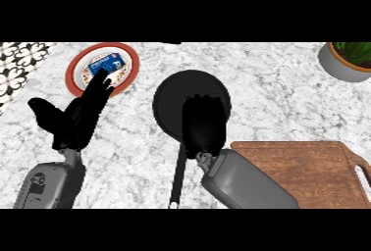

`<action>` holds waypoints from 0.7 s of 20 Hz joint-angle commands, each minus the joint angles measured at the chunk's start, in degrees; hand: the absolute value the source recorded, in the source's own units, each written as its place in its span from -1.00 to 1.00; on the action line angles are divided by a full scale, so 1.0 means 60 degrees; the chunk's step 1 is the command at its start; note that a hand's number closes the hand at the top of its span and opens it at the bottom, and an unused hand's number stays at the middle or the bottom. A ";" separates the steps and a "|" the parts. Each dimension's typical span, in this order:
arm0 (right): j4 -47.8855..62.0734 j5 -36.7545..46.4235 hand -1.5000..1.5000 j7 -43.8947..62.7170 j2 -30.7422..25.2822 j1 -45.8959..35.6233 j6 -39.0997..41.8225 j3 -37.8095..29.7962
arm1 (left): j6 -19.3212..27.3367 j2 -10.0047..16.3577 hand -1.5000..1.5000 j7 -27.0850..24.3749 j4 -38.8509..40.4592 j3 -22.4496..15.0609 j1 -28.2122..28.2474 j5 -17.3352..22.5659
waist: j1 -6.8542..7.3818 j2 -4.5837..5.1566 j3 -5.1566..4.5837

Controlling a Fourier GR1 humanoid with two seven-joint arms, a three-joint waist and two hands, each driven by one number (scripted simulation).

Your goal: Pick the bell pepper from the cutting board and place it in the pan

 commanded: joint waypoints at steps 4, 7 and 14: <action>0.0410 0.0083 1.00 0.2577 0.0095 -0.2807 -0.0199 0.0847 | -0.0144 0.0015 0.00 0.0060 0.0171 -0.0081 -0.0276 0.0008 | 0.0200 0.0009 -0.0013; 0.0770 -0.0294 1.00 0.3122 0.0094 -0.3437 -0.0544 0.0978 | 0.0026 -0.0080 0.00 0.0027 0.0320 -0.0118 -0.0369 -0.0139 | 0.0150 0.0059 -0.0006; 0.1821 -0.0608 1.00 0.4110 0.0093 -0.4685 -0.1428 0.0597 | 0.0211 -0.0105 0.00 0.0035 0.0370 0.0018 -0.0549 -0.0182 | -0.0075 0.0084 0.0003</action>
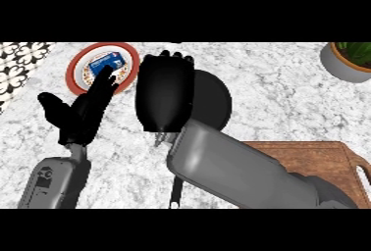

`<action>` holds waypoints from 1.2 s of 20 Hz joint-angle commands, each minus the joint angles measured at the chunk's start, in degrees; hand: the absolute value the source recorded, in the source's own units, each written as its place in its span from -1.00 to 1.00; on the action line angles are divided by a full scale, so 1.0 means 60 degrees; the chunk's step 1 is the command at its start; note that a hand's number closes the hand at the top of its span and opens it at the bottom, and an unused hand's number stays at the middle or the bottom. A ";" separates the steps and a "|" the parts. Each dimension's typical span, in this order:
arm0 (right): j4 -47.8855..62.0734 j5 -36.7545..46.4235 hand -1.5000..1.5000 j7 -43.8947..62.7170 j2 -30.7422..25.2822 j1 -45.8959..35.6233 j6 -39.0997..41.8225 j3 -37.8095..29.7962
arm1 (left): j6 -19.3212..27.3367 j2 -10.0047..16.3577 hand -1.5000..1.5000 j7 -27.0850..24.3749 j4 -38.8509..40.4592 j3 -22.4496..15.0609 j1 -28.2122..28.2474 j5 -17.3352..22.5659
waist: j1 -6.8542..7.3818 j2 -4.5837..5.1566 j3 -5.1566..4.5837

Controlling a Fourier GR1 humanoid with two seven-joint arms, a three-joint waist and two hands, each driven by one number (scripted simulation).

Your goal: Pick the bell pepper from the cutting board and place it in the pan

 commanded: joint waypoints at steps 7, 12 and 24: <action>0.1337 -0.0425 1.00 0.2430 0.0134 -0.0857 -0.1764 0.0091 | 0.0093 0.0151 0.00 -0.0114 -0.0101 0.0274 0.0309 -0.0005 | -0.0647 -0.0001 0.0037; 0.2141 -0.0092 1.00 0.1834 0.0135 -0.0678 -0.2743 -0.0395 | 0.0350 0.0206 0.00 0.0002 -0.0216 0.0542 0.0443 -0.0008 | -0.1017 0.0004 0.0055; 0.5044 -0.1006 1.00 -0.1416 0.0138 0.0457 -0.6108 -0.0573 | 0.0013 0.0489 0.00 -0.0189 -0.0468 0.0872 0.0653 0.0238 | -0.1026 0.0102 0.0060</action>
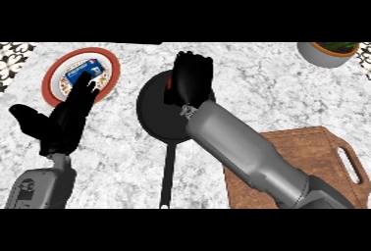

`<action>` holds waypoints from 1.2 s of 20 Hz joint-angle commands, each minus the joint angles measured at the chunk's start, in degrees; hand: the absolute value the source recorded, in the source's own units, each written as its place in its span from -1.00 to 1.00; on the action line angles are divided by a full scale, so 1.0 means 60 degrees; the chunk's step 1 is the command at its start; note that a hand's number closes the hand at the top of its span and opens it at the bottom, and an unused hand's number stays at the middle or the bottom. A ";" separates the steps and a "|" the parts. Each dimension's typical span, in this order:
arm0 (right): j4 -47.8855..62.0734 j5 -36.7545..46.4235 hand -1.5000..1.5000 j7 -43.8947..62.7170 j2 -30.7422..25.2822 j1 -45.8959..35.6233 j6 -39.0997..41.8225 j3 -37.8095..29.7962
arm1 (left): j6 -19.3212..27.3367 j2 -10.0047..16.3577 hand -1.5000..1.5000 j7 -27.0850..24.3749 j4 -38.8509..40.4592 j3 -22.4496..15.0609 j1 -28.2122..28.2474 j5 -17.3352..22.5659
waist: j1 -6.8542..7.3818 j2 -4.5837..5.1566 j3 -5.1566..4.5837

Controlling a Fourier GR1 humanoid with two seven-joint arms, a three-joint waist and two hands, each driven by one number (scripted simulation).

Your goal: Pick the bell pepper from the cutting board and place it in the pan

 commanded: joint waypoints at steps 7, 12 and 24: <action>0.2036 -0.1691 1.00 0.0712 0.0077 0.0638 -0.2485 -0.0360 | -0.0266 0.0031 0.00 -0.0197 0.0063 0.0003 0.0031 0.0085 | 0.0193 0.0067 0.0006; 0.2713 -0.2976 -1.00 -0.1131 0.0077 0.1391 -0.3207 -0.0530 | -0.0117 0.0000 0.00 0.0001 0.0160 0.0078 -0.0196 0.0045 | 0.0028 0.0062 0.0015; 0.0898 -0.4395 -1.00 -0.3269 0.0077 0.2121 -0.6586 -0.1269 | 0.0001 0.0102 0.00 0.0018 -0.0236 0.0328 0.0430 0.0042 | -0.0388 -0.0090 0.0026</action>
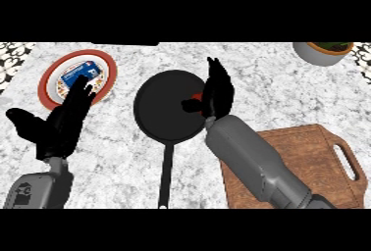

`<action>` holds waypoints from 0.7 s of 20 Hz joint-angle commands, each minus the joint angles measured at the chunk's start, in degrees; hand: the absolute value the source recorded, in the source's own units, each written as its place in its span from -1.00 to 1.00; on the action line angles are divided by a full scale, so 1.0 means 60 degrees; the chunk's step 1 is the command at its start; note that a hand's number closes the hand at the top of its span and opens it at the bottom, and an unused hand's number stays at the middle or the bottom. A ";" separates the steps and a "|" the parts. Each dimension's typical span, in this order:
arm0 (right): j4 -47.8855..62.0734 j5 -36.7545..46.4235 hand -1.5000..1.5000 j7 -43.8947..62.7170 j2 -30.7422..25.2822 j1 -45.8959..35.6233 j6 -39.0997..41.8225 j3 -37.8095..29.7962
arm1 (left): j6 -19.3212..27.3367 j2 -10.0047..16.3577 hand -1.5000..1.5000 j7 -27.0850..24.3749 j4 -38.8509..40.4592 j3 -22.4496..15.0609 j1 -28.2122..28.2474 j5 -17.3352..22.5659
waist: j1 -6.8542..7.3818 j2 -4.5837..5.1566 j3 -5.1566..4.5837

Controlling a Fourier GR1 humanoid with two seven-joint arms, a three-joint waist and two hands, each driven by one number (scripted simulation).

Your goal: Pick the bell pepper from the cutting board and place it in the pan

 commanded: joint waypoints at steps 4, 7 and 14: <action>-0.2464 -0.1119 -1.00 -0.1661 0.0039 0.2065 -0.2000 -0.0742 | 0.0043 0.0081 0.00 0.0026 -0.0226 0.0172 0.0240 0.0028 | -0.0476 -0.0102 0.0004; -0.4978 -0.1539 -1.00 -0.2213 -0.0721 0.3588 -0.1247 -0.0335 | 0.0332 -0.0063 0.00 -0.0009 -0.0246 0.0179 0.0433 -0.0153 | -0.0721 -0.0185 0.0001; -0.9050 -0.2701 -1.00 -0.3891 -0.2138 0.6939 -0.0722 0.0561 | 0.0364 0.0039 0.00 0.0587 -0.0730 0.0264 0.0297 -0.0023 | -0.0582 -0.0141 -0.0003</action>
